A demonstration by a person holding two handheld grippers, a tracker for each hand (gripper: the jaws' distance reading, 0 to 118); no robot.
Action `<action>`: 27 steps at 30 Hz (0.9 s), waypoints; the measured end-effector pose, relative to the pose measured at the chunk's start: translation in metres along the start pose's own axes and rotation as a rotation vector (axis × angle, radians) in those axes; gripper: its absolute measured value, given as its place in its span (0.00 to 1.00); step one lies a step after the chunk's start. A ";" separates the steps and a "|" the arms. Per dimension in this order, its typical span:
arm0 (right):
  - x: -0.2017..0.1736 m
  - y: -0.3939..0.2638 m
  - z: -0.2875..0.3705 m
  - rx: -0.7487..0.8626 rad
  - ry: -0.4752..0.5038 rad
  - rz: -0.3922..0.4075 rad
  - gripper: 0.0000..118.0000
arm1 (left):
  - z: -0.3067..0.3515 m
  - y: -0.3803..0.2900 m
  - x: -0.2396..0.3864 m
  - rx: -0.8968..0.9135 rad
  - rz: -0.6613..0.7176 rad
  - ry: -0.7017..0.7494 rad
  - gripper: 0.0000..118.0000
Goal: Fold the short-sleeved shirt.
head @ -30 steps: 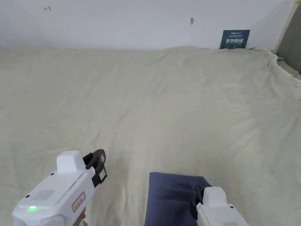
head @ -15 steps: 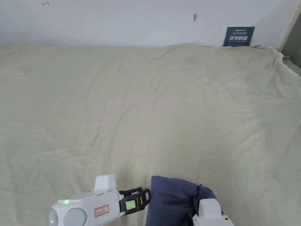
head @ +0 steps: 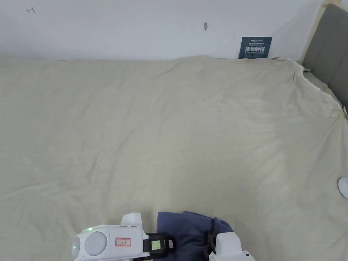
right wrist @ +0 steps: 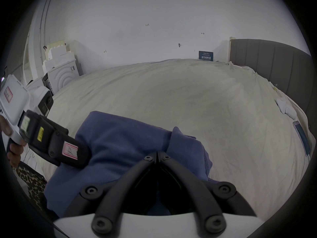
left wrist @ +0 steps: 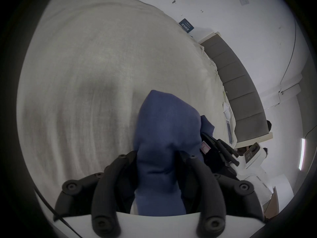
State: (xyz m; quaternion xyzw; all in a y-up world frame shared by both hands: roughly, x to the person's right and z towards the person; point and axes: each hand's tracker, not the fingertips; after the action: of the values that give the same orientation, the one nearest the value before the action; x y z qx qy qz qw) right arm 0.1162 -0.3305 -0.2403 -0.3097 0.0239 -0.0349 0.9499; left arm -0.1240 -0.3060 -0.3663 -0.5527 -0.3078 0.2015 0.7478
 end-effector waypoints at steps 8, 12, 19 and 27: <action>0.008 0.031 0.024 0.050 0.007 0.001 0.00 | 0.029 0.003 0.013 0.072 -0.028 -0.039 0.15; 0.014 0.068 0.053 0.169 0.006 0.015 0.00 | 0.054 0.017 0.009 0.099 -0.053 -0.042 0.14; 0.021 0.129 0.099 0.322 -0.015 0.052 0.00 | 0.111 0.046 -0.025 0.134 -0.101 0.073 0.13; 0.013 0.182 0.129 0.415 -0.039 0.084 0.00 | 0.212 0.083 -0.098 0.254 -0.074 0.283 0.13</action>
State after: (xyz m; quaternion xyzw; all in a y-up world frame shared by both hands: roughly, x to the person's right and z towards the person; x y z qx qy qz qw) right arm 0.1472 -0.1094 -0.2442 -0.1069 0.0108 0.0064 0.9942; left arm -0.3371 -0.1943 -0.4258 -0.4651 -0.1920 0.1312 0.8542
